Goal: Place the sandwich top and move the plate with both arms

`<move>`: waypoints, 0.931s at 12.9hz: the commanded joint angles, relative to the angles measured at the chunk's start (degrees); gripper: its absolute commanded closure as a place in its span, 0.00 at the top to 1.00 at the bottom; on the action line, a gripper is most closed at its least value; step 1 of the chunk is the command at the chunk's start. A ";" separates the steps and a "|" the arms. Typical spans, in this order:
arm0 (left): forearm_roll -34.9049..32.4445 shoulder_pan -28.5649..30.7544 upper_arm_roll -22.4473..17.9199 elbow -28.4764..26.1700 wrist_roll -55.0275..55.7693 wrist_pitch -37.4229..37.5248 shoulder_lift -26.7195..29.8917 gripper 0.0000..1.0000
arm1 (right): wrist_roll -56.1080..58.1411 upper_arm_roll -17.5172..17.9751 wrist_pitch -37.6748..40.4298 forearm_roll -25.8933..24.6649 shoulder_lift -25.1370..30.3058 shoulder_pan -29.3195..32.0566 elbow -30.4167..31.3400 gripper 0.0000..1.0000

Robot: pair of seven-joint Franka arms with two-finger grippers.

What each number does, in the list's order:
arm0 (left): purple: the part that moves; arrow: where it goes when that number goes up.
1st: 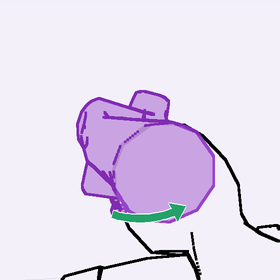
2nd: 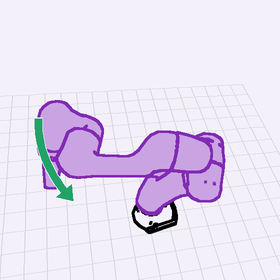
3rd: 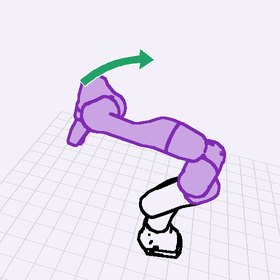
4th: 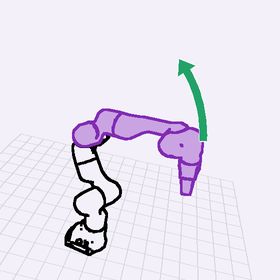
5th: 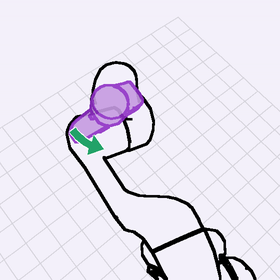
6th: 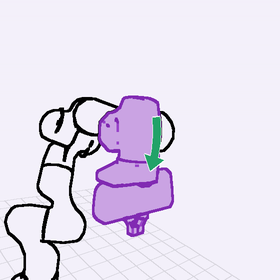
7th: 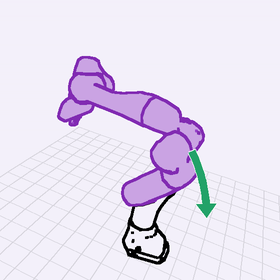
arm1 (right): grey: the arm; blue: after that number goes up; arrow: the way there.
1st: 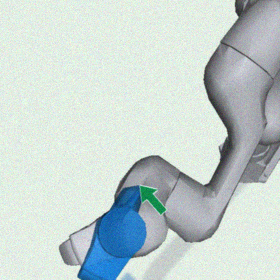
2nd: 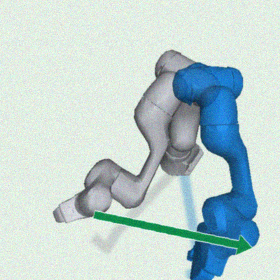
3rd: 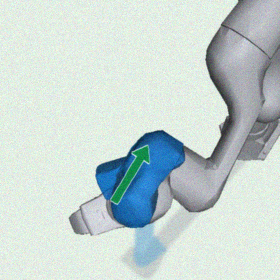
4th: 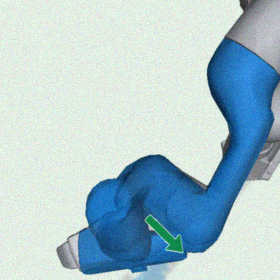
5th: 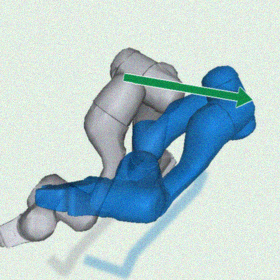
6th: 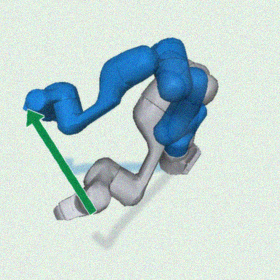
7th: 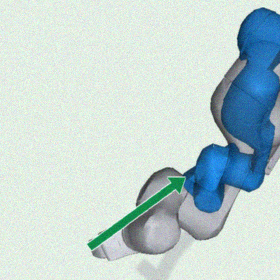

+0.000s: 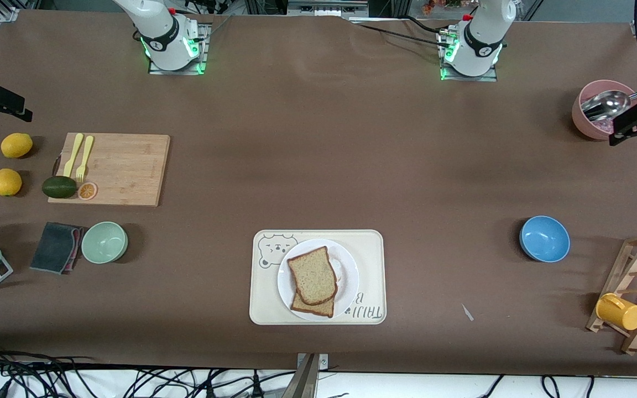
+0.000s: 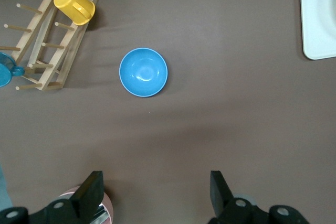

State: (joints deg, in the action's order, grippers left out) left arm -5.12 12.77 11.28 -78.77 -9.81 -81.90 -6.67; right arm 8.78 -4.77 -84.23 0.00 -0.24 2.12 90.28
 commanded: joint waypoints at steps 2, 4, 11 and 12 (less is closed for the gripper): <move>5.70 -10.79 -12.10 -9.29 -1.97 -3.00 5.35 0.96 | 0.45 0.29 0.74 -0.79 0.77 0.34 -0.19 1.00; 8.72 -12.06 -14.61 -9.65 -1.10 -2.92 5.26 0.99 | 0.54 0.20 0.74 -0.88 0.77 0.34 -0.19 1.00; 5.66 -14.43 -15.06 -13.16 3.19 -13.18 4.56 0.99 | 0.54 0.29 0.74 -0.88 0.77 0.34 -0.19 1.00; 5.39 -14.96 -15.06 -13.51 4.17 -14.16 3.95 1.00 | 0.54 0.29 0.74 -0.88 0.77 0.34 -0.19 1.00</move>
State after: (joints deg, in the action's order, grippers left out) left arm 1.78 0.00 -3.04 -90.24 -8.14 -93.33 -3.31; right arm 8.78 -4.78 -84.23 -0.24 -0.24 2.12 90.28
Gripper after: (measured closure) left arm 0.004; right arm 0.000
